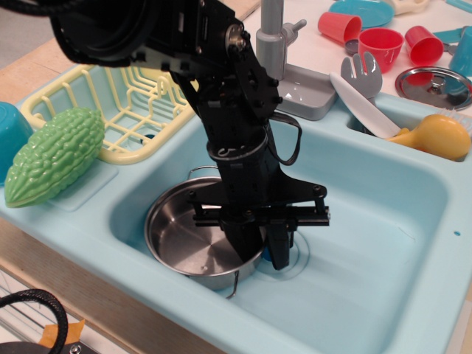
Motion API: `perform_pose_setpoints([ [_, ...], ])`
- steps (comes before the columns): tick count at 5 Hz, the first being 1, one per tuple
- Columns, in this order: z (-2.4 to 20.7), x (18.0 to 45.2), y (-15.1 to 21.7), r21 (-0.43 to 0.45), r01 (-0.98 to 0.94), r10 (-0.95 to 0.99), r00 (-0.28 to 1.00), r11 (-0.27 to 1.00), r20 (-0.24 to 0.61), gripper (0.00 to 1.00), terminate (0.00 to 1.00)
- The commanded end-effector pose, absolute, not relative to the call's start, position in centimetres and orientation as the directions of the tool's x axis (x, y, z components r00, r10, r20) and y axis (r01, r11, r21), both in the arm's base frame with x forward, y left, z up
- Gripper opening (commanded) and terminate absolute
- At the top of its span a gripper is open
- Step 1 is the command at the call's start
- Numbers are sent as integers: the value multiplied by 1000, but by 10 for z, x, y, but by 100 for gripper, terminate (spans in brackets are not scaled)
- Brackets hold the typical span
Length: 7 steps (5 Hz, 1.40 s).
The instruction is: Put pot or pan from sink into drying rack
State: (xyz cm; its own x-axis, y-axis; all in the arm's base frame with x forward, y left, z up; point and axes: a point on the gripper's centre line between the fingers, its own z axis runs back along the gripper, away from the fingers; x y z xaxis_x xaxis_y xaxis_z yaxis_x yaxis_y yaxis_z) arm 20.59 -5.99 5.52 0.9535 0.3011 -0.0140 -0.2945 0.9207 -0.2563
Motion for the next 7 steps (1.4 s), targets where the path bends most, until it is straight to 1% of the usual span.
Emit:
perform_pose_setpoints([
  [1, 68, 210, -67, -240, -283, 296, 955, 928, 19, 0, 0],
  [2, 80, 215, -78, -227, -268, 285, 957, 936, 47, 0, 0],
  [3, 95, 220, -85, -195, -257, 273, 960, 947, 59, 0, 0],
  [4, 109, 217, -85, -169, -275, 291, 953, 947, 83, 0, 0],
  [5, 128, 219, -74, -150, -280, 302, 942, 948, 146, 0, 0],
  [7, 156, 232, -60, -131, -244, 270, 932, 961, 244, 0, 0],
])
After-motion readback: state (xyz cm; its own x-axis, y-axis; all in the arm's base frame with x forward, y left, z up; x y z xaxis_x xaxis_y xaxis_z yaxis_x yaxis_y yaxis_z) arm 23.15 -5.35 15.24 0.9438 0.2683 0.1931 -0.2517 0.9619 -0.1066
